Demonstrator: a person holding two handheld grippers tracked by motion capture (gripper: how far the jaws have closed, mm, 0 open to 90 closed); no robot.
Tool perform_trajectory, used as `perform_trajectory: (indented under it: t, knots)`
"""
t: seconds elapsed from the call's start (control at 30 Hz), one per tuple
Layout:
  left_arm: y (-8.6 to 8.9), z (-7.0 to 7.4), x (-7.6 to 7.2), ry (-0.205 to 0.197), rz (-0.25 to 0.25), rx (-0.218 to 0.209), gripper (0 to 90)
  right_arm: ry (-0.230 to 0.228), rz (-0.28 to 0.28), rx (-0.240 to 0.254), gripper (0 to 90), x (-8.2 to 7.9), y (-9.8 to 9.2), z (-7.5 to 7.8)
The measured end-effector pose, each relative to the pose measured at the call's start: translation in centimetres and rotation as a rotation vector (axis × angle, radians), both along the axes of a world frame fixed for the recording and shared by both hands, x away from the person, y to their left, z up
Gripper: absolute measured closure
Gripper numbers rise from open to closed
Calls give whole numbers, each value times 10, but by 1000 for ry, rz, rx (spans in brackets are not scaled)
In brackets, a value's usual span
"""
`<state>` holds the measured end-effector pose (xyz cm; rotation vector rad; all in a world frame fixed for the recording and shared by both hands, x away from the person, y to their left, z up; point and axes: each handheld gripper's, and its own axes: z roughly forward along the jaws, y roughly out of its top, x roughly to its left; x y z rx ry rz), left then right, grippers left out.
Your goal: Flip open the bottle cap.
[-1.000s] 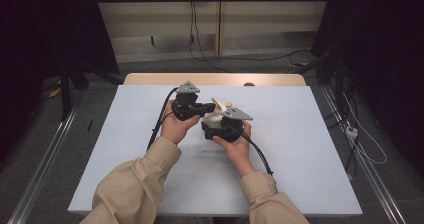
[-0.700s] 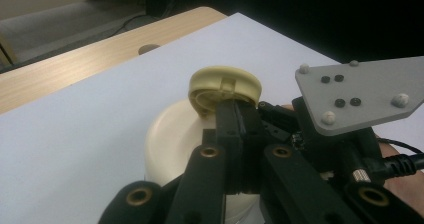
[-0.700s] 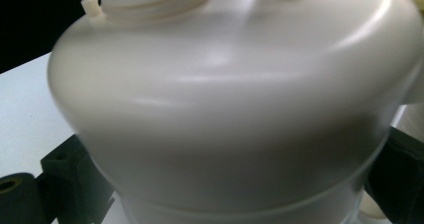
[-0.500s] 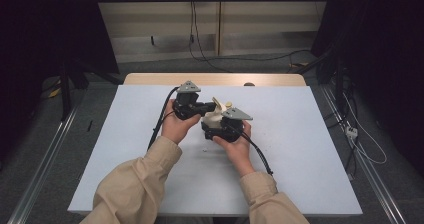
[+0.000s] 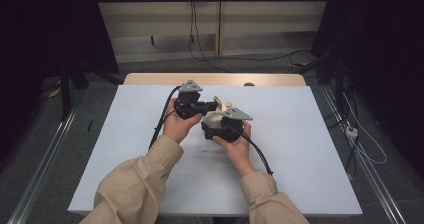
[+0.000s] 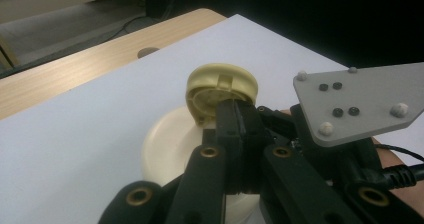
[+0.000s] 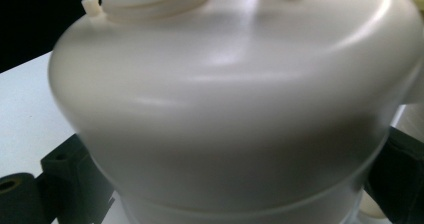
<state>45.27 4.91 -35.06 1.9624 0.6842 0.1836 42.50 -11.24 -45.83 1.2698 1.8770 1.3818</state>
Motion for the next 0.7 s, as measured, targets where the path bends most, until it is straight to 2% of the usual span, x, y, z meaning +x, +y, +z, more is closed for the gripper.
perform_trajectory:
  t: [0.7]
  knots:
    - [-5,2,3,-2,2,-3,900,1,1,-1,34,0,0,0]
